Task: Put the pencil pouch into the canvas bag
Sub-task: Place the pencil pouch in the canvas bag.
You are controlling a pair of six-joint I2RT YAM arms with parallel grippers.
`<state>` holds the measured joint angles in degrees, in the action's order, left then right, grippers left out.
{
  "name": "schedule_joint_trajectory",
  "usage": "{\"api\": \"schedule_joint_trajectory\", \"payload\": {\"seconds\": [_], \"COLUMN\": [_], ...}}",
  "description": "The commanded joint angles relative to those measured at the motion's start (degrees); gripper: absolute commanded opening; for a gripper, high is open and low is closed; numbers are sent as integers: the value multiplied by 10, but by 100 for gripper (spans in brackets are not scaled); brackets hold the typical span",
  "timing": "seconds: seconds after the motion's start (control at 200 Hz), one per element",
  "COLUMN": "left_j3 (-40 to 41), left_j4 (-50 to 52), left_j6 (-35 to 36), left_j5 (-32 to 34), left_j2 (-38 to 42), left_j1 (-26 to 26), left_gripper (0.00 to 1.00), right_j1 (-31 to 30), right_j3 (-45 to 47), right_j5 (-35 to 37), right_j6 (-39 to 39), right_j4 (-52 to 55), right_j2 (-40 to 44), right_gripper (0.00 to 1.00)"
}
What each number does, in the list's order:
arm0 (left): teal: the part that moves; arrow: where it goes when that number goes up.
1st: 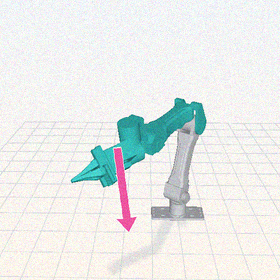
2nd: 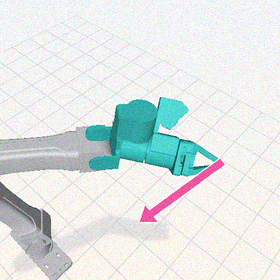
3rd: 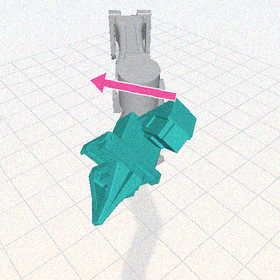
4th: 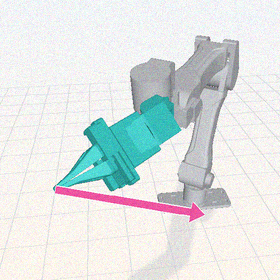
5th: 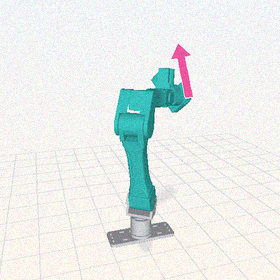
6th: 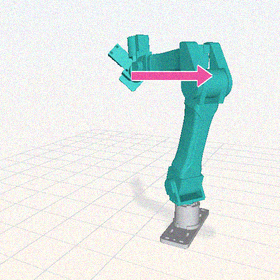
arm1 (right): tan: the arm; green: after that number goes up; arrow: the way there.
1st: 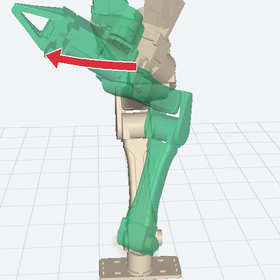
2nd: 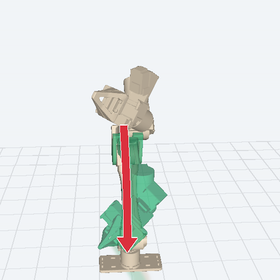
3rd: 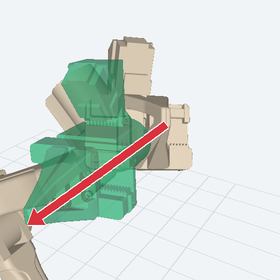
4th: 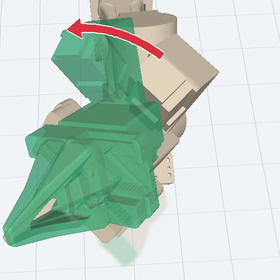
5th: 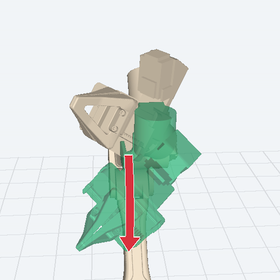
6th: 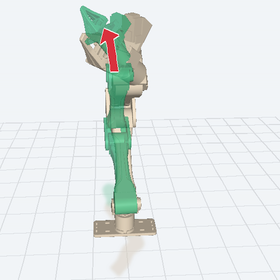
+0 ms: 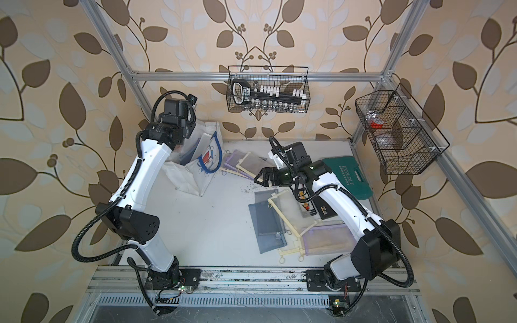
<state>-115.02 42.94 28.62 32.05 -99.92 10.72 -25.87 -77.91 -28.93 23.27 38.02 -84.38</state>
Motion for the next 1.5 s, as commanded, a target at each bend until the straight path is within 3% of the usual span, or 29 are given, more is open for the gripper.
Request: {"api": "schedule_joint_trajectory", "payload": {"seconds": [0.0,0.345,0.64,0.795,0.9,1.0,1.055,1.31,1.495], "left_j3": [15,6,-88,-107,-87,-70,-64,18,44], "left_j4": [6,43,68,80,69,65,67,52,45], "left_j6": [-10,-69,-98,-129,-150,-143,-135,-119,-134], "left_j5": [-47,-122,-153,-168,-197,-200,-193,-209,-262], "left_j2": [2,-101,-199,-201,-170,-146,-137,-91,-90], "left_j1": [-14,-41,-48,-49,-49,-49,-52,-80,-97], "left_gripper": [0,0,0,0,23,59,70,72,61], "right_j1": [0,6,11,13,13,13,13,13,13], "right_j3": [-18,-20,-9,-12,-11,-9,-8,2,7], "right_j5": [1,1,5,6,4,1,1,1,1], "right_j6": [-9,-7,-5,-4,-3,0,2,5,5], "right_j4": [4,1,4,3,1,-4,-5,-8,-9], "right_j2": [-10,-13,0,-1,-2,-3,-3,6,10], "right_gripper": [98,97,97,97,97,97,97,97,97]}}
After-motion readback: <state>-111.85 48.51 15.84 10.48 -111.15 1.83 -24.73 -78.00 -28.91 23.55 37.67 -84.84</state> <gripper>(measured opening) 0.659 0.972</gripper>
